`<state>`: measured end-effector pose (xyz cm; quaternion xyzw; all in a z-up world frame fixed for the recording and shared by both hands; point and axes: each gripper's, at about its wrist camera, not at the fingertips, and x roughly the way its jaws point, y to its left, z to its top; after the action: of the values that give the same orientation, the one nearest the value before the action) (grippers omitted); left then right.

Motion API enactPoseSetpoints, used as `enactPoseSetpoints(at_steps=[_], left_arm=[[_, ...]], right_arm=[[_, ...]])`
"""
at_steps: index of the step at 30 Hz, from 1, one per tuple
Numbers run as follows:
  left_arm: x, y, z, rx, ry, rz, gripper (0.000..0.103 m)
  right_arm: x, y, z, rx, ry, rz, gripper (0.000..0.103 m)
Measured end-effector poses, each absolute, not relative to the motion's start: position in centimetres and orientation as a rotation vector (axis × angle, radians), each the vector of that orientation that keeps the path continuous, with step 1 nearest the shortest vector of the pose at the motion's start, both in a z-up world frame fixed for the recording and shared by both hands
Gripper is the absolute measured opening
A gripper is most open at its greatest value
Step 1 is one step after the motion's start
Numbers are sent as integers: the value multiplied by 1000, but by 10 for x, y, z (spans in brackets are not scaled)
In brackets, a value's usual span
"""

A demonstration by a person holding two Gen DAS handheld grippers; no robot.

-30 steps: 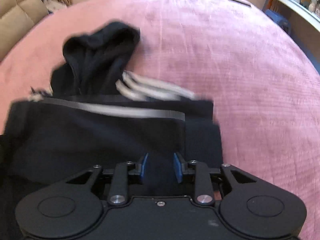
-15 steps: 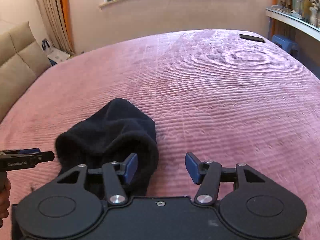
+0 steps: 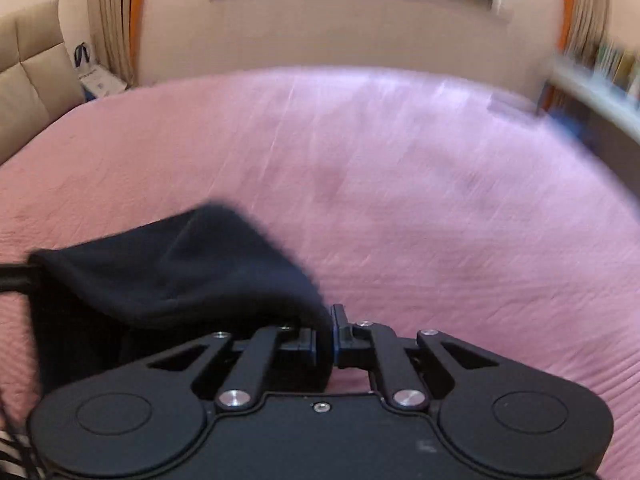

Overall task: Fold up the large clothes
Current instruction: 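Move both grippers to the hood and grasp its edges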

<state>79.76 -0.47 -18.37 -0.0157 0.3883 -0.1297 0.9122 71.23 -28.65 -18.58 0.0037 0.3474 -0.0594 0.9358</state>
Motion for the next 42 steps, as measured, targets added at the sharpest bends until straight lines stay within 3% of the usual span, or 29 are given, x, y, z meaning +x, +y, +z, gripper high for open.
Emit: enactPoseSetpoints(at_steps=[4, 8, 9, 11, 13, 15, 17, 20, 22, 23, 26, 29, 31, 32, 33, 36, 38, 40, 41, 42], left_arm=[[774, 6, -153, 108, 767, -311, 19], [772, -4, -207, 286, 919, -236, 24], [772, -2, -225, 294, 980, -221, 26], [753, 4, -235, 288, 920, -226, 32], [734, 10, -226, 323, 891, -258, 41], [716, 21, -216, 327, 860, -309, 59], [706, 37, -205, 317, 851, -312, 61], [711, 50, -178, 209, 794, -359, 59], [726, 44, -162, 111, 742, -415, 59], [736, 36, -159, 80, 737, -441, 59], [769, 2, -171, 49, 763, -530, 57], [797, -24, -206, 10, 878, -597, 49], [804, -32, -230, 42, 917, -575, 48], [804, -32, -235, 66, 895, -573, 50], [801, -30, -236, 86, 882, -579, 51], [793, -19, -232, 140, 883, -552, 56], [785, -10, -216, 164, 849, -532, 53], [787, -2, -199, 164, 788, -524, 59], [796, -1, -194, 153, 773, -511, 67], [807, -2, -191, 135, 766, -507, 71]], right_arm=[[687, -280, -168, -115, 707, -49, 8], [700, -280, -227, -92, 938, -19, 12], [702, -281, -247, -87, 1010, -14, 19], [694, -286, -257, -83, 1020, -1, 32], [687, -299, -245, -36, 1046, 27, 59], [678, -322, -230, 73, 1048, 58, 60], [670, -338, -214, 130, 1033, 60, 60], [683, -331, -194, 166, 945, 94, 54], [705, -311, -188, 151, 876, 115, 28], [716, -300, -189, 129, 843, 107, 25], [752, -268, -203, 139, 831, 168, 24], [773, -237, -229, 60, 883, 205, 22], [776, -233, -250, -40, 921, 127, 14], [776, -241, -259, -59, 938, 88, 12], [773, -254, -265, -25, 922, 86, 1], [763, -281, -257, 55, 917, 83, 1], [756, -296, -244, 106, 894, 110, 23], [759, -304, -232, 126, 862, 152, 72], [765, -304, -228, 122, 855, 174, 80], [773, -302, -225, 109, 852, 193, 79]])
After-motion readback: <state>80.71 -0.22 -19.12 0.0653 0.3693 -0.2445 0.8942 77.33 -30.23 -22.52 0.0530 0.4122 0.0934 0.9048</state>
